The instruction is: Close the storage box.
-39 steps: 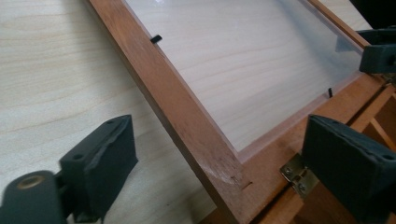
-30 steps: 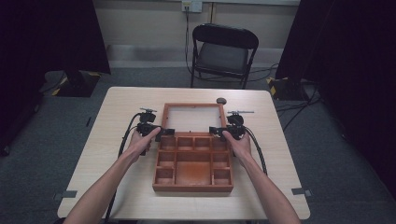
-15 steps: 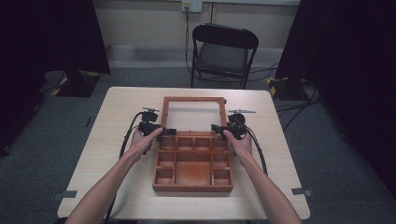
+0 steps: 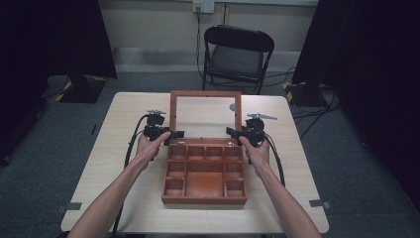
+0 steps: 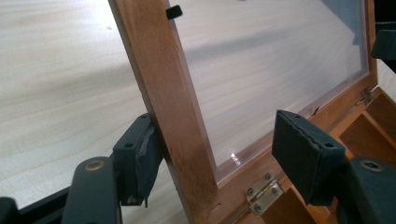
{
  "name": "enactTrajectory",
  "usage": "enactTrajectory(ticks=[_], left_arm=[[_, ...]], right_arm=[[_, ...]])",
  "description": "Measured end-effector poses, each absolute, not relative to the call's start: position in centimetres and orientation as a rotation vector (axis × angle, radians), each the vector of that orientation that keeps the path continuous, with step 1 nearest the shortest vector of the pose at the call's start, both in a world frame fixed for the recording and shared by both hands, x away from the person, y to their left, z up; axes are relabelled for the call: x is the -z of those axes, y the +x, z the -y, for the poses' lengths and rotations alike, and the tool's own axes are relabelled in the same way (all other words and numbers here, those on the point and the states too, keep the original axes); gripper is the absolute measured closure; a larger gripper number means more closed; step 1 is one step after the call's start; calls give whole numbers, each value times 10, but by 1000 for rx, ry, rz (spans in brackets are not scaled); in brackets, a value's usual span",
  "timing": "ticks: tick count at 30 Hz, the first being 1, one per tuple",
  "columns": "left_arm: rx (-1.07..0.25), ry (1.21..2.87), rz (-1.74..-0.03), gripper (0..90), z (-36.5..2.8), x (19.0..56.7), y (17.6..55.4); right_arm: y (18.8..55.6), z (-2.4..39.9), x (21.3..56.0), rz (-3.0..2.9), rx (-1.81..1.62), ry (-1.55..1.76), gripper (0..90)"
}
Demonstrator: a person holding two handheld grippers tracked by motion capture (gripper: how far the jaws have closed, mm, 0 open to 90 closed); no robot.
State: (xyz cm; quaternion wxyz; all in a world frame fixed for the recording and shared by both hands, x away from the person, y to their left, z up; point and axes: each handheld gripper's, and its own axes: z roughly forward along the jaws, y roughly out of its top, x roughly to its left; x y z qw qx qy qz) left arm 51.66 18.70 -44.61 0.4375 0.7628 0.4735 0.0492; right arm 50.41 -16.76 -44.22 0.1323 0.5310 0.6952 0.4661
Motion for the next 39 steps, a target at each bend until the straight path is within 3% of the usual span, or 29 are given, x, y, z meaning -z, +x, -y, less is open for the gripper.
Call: enactTrajectory(ticks=[14,22,39], left_arm=[[-166,1878,-1120,400,-193,433,504],[-196,1873,-1093,467,-195,425,497],[-221,1877,-992,472,-199,410,477]], right_arm=[[488,168,428,-1995,-1340,1485,397],[478,169,420,-2001,-1358,1475,392],[458,171,413,-2029,-1387,1433,360]])
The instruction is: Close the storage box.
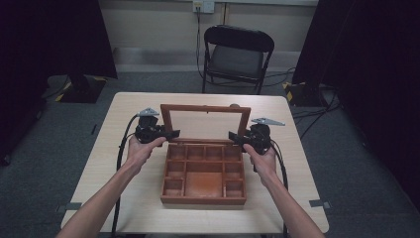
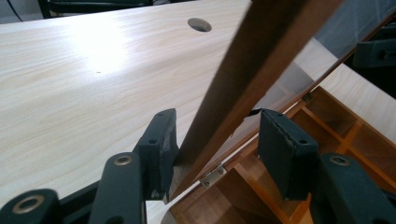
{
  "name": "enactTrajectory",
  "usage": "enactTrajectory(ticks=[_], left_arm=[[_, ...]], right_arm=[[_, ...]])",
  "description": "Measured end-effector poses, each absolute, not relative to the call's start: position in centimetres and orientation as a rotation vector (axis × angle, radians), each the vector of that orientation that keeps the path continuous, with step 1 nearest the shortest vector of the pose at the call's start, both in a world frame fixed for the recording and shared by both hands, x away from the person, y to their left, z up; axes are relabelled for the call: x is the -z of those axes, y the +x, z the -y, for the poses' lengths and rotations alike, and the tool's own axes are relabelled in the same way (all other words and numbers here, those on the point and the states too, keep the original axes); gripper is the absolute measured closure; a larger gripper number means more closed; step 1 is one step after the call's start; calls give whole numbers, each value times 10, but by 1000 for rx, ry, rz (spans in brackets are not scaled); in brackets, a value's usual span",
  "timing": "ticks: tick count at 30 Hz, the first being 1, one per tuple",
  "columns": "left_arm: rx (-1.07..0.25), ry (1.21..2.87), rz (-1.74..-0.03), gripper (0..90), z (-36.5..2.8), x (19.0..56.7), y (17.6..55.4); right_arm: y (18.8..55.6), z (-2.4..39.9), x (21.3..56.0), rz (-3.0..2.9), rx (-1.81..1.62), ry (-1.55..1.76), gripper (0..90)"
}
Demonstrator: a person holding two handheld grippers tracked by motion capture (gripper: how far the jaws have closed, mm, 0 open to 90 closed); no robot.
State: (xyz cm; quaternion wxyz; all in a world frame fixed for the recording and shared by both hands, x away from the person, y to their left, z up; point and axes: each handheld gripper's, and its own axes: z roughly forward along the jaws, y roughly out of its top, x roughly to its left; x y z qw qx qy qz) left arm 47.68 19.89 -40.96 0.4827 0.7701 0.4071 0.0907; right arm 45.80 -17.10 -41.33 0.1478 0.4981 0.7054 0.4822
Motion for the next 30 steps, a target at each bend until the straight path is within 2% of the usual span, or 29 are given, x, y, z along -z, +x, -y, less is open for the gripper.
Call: enactTrajectory(ticks=[17,21,28,30], left_arm=[[-228,1898,-947,451,-200,408,461],[-216,1891,-955,428,-200,408,458],[-215,1909,-950,405,-201,408,453],[-212,1906,-951,400,-201,408,452]], right_arm=[[444,173,412,-2055,-1396,1412,289],[442,174,413,-2058,-1386,1443,246],[437,174,416,-2078,-1371,1443,239],[435,175,416,-2068,-1390,1448,213]])
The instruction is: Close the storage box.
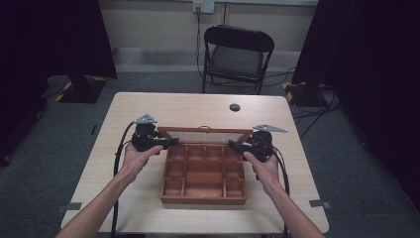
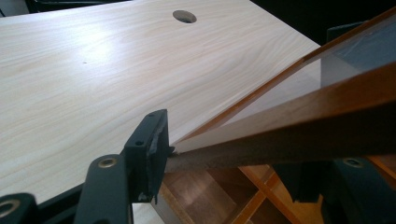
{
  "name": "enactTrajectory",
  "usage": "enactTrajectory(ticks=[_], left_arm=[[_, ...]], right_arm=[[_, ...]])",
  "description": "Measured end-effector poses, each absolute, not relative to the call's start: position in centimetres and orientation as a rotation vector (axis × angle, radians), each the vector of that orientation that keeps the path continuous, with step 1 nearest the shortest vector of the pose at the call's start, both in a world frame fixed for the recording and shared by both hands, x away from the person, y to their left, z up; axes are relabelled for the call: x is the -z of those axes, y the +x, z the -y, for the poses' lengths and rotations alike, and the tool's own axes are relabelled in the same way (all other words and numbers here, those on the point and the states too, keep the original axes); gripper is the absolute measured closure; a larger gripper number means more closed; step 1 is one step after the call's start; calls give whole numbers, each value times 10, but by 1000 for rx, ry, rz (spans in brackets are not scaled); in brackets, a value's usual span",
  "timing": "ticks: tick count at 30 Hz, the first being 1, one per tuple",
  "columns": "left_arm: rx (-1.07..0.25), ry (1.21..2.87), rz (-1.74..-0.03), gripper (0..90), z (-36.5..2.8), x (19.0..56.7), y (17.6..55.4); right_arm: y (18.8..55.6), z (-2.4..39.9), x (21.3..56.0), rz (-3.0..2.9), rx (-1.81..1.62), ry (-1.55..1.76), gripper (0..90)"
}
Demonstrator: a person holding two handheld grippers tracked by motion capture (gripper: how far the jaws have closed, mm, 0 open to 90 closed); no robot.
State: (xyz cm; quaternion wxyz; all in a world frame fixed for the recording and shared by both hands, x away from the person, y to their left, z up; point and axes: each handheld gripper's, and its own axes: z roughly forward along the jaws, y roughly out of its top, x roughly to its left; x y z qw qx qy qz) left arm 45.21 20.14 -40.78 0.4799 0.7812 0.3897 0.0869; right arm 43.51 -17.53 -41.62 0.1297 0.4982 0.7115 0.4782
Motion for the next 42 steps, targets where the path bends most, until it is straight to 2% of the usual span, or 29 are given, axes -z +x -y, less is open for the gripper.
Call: enactTrajectory(ticks=[11,13,16,18,22,28,29,31,42], left_arm=[[-226,1913,-938,372,-202,408,444],[-228,1922,-951,303,-202,409,444],[-216,1931,-955,275,-203,411,443],[-210,1932,-958,263,-203,413,441],[-218,1943,-960,258,-206,412,441],[-221,1922,-993,258,-219,416,440],[-209,1908,-997,256,-222,415,439],[-213,1893,-991,256,-225,413,437],[-188,1868,-962,250,-230,411,426]], right_arm=[[424,180,421,-2114,-1383,1477,247],[422,181,423,-2110,-1370,1485,232],[421,180,424,-2127,-1384,1495,241],[420,176,424,-2131,-1382,1491,213],[418,173,426,-2122,-1373,1477,219],[417,159,433,-2161,-1361,1459,177],[417,155,433,-2201,-1426,1457,242],[418,153,431,-2199,-1457,1479,220],[412,173,427,-2173,-1379,1483,221]])
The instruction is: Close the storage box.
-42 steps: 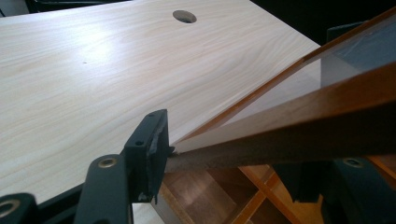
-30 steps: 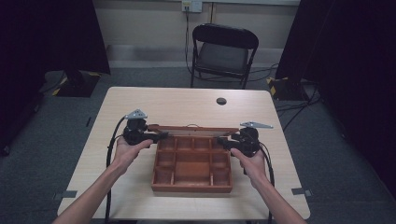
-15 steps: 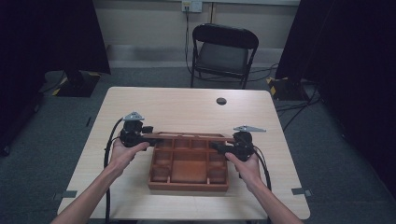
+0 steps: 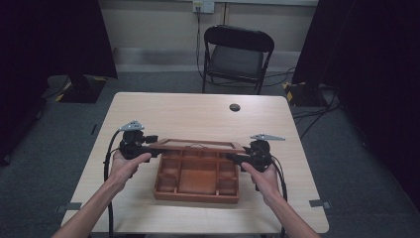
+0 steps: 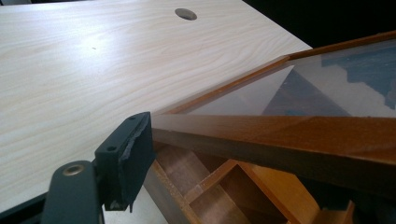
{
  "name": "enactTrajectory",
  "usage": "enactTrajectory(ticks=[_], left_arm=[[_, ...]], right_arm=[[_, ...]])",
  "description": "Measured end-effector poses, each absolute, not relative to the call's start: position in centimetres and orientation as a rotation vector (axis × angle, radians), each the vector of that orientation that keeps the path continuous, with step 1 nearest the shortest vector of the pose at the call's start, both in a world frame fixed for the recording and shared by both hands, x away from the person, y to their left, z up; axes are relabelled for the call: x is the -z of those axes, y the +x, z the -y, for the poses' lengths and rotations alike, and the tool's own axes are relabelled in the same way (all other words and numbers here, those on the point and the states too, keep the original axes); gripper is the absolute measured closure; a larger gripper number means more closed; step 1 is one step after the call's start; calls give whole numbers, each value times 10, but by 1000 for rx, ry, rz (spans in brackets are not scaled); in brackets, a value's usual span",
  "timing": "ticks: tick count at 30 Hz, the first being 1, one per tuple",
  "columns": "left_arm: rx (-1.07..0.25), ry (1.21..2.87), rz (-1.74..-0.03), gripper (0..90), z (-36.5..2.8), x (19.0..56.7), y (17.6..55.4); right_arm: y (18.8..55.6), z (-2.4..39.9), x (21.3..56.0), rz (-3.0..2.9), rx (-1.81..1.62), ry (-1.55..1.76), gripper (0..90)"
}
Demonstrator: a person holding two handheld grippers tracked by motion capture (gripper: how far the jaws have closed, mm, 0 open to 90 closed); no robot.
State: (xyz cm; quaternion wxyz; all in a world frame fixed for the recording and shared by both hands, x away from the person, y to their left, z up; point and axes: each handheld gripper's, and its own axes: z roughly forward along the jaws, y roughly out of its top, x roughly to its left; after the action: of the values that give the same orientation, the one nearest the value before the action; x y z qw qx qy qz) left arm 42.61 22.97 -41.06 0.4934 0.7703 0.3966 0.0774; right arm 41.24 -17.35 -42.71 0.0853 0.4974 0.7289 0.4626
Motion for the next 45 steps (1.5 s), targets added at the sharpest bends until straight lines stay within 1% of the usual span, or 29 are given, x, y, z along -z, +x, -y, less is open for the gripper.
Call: enactTrajectory(ticks=[2,5,6,7,10,12,17,20,21,22,23,26,27,28,29,30,31,32,33,34,36,37,38,39,40,43,44,45], left_arm=[[-181,1871,-961,250,-231,410,423],[-186,1871,-961,241,-234,411,419],[-186,1871,-961,241,-234,411,419],[-185,1868,-964,243,-235,411,418],[-139,1824,-976,244,-237,413,417],[-161,1852,-969,242,-238,412,413],[-172,1859,-970,233,-239,413,408],[-192,1870,-968,216,-240,413,405],[-192,1874,-967,211,-240,413,404],[-192,1874,-967,210,-240,413,404],[-190,1880,-973,212,-239,413,403],[-202,1920,-965,213,-237,412,399],[-202,1920,-965,215,-237,412,399],[-211,1930,-962,215,-237,412,398],[-207,1924,-958,215,-237,412,397],[-204,1914,-965,215,-237,414,396],[-201,1908,-966,212,-237,415,396],[-199,1908,-965,212,-236,416,395],[-196,1918,-960,212,-236,418,394],[-196,1918,-960,212,-236,418,394],[-182,1917,-961,213,-236,419,393],[-179,1908,-964,212,-236,419,392],[-179,1908,-964,212,-236,419,392],[-207,1920,-957,212,-237,418,390],[-207,1920,-957,212,-237,418,390],[-200,1923,-952,212,-238,419,388],[-200,1923,-952,212,-238,419,388],[-197,1927,-949,212,-238,420,387]], right_arm=[[410,182,425,-2166,-1302,1477,230],[403,202,422,-2144,-1267,1492,235],[403,202,422,-2144,-1267,1492,235],[401,212,420,-2127,-1261,1512,247],[401,221,416,-2098,-1235,1523,262],[401,227,413,-2086,-1262,1549,262],[401,231,404,-2062,-1253,1534,273],[401,231,393,-2070,-1303,1485,327],[401,228,386,-2076,-1337,1447,338],[401,228,386,-2076,-1337,1447,338],[402,223,377,-2106,-1378,1410,389],[401,212,362,-2137,-1448,1338,411],[401,212,362,-2137,-1448,1338,411],[402,208,356,-2156,-1472,1314,464],[404,197,345,-2207,-1514,1248,482],[404,197,345,-2207,-1514,1248,482],[406,183,333,-2260,-1535,1194,485],[406,183,333,-2260,-1535,1194,485],[407,166,323,-2328,-1529,1123,514],[407,166,323,-2328,-1529,1123,514],[405,149,317,-2385,-1538,1062,544],[402,133,313,-2431,-1553,1010,565],[402,133,313,-2431,-1553,1010,565],[398,120,312,-2474,-1566,970,616],[398,120,312,-2474,-1566,970,616],[390,103,316,-2577,-1586,883,701],[390,103,316,-2577,-1586,883,701],[387,96,320,-2632,-1555,852,723]])
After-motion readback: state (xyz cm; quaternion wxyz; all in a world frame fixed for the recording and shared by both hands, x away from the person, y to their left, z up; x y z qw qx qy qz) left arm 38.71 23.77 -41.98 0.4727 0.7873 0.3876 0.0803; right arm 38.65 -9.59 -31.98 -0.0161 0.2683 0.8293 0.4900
